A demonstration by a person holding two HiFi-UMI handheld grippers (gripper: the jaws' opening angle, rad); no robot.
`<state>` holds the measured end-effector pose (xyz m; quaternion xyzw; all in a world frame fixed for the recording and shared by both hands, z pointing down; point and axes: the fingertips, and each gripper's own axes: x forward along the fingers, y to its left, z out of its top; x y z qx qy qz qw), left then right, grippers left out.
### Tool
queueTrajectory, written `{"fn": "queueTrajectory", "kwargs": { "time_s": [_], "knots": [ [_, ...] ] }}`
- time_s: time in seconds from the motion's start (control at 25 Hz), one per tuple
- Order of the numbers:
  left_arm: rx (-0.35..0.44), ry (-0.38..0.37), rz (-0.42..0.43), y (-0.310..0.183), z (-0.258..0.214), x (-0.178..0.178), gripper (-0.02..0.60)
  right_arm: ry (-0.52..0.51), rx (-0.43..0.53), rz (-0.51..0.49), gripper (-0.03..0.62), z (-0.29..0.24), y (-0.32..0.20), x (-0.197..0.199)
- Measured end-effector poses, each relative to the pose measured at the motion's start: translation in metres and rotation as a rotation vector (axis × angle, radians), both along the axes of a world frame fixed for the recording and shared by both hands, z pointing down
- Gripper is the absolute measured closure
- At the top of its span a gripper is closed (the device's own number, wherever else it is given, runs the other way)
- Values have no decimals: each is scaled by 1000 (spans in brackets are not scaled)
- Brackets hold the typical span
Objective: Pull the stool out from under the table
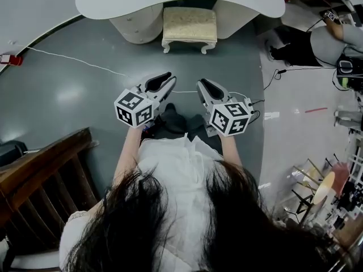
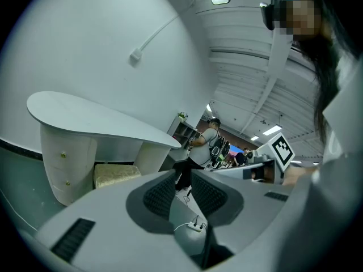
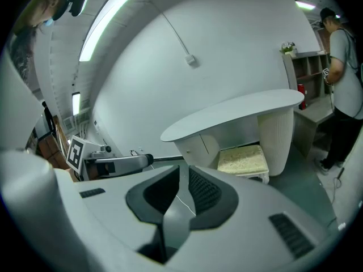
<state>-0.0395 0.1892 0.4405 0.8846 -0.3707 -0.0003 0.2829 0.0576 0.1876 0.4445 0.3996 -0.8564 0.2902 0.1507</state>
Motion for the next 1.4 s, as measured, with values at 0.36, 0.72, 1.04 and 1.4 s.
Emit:
{"fn": "queueTrajectory", "kwargs": {
  "time_s": [0.36, 0.72, 1.04, 1.4],
  "knots": [
    [-40, -7, -11, -8, 17, -3, 488, 11, -19, 28, 530, 9, -21, 18],
    [-69, -49, -68, -49, 41, -8, 488, 47, -47, 5, 530, 43, -74, 47],
    [-105, -95, -112, -65, 80, -16, 488, 73, -84, -38, 530, 85, -104, 59],
    [-158, -148, -178, -76, 100, -26, 488, 65, -90, -24, 530, 106, -129, 95]
  ]
}}
